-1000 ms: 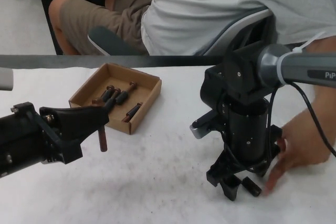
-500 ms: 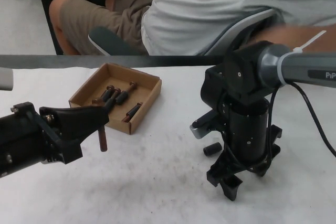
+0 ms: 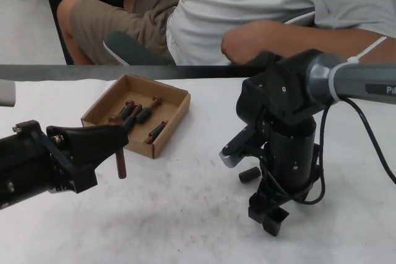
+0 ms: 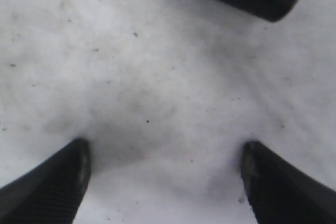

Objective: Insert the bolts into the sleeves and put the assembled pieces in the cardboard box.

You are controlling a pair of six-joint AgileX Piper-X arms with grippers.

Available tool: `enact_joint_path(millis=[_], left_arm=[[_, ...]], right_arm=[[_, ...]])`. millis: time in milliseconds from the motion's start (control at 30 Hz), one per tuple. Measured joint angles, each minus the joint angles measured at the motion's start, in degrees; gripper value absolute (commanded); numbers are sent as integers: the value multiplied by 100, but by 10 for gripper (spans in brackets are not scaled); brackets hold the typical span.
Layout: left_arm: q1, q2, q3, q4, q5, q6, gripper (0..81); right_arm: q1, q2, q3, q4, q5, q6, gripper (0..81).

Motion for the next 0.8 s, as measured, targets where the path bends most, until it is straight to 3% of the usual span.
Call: enact_joint_path(millis=[300, 600, 800], left_arm=[[0, -544, 0, -592, 95, 219, 8], [0, -1523, 24, 39, 132, 301, 8], [0, -1740, 138, 236, 138, 435, 8]], right_arm=[[14, -413, 150, -322, -453, -187, 744], [15, -2129, 994, -1609, -533, -13, 744], [15, -2412, 1983, -2737, 407, 133, 744]])
